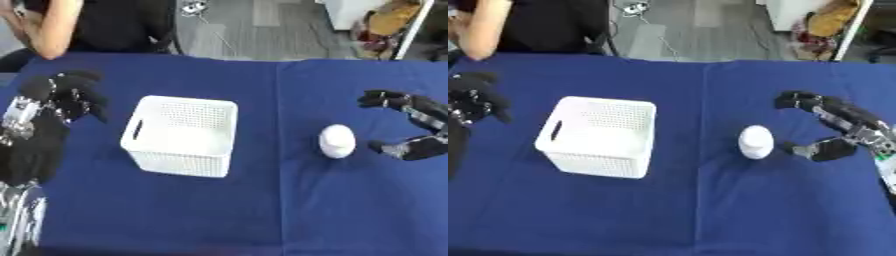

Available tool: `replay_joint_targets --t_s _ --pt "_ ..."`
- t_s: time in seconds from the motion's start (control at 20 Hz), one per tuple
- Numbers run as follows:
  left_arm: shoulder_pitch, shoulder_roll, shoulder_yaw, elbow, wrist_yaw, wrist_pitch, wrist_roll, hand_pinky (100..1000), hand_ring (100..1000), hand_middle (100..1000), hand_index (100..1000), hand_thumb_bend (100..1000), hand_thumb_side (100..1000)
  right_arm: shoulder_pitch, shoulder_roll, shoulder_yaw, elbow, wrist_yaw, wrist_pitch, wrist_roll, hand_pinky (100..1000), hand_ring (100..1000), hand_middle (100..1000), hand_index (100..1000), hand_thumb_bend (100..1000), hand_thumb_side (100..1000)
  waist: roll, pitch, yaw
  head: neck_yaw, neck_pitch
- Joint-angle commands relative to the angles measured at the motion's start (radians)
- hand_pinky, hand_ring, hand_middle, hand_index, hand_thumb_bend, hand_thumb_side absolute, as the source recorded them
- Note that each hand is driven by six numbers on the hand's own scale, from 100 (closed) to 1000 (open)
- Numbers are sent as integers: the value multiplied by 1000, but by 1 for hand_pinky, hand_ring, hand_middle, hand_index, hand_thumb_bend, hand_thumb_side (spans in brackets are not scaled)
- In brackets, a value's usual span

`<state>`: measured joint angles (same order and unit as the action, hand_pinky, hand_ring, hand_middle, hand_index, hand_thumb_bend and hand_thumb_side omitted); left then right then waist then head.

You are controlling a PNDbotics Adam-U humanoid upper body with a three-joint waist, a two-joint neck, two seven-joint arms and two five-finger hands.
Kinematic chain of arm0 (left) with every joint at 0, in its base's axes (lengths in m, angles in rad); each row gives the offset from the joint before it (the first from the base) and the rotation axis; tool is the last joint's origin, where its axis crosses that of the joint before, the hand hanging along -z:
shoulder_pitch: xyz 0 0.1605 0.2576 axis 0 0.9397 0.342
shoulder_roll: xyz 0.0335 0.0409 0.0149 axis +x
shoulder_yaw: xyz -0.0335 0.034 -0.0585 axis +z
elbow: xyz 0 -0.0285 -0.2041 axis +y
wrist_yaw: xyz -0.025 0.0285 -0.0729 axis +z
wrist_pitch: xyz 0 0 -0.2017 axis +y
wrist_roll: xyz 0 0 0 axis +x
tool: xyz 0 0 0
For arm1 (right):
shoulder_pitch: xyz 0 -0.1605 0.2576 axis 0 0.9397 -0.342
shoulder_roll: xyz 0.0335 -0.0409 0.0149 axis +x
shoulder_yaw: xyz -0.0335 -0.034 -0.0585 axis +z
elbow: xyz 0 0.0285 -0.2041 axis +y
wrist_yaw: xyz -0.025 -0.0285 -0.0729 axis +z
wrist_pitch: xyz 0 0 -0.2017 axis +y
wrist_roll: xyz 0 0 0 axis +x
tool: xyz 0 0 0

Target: Pick up objects on the table and place them in the box.

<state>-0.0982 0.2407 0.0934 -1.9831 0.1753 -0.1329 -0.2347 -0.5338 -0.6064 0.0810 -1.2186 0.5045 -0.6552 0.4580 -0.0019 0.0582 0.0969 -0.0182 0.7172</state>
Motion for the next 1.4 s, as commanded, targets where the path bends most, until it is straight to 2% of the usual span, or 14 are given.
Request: replay_joint_targets --t_s 0.05,1.4 --pt "-6 12 -1 -17 5 1 -4 477 561 726 700 121 964 -30 -10 -1 -2 5 -252 256 893 1000 886 904 396 514 1 -14 1 -8 1" --pt "-11 11 -5 -17 8 1 -9 477 562 726 699 121 964 -91 64 39 91 68 -252 296 894 1000 883 904 389 528 0 -11 15 -19 1"
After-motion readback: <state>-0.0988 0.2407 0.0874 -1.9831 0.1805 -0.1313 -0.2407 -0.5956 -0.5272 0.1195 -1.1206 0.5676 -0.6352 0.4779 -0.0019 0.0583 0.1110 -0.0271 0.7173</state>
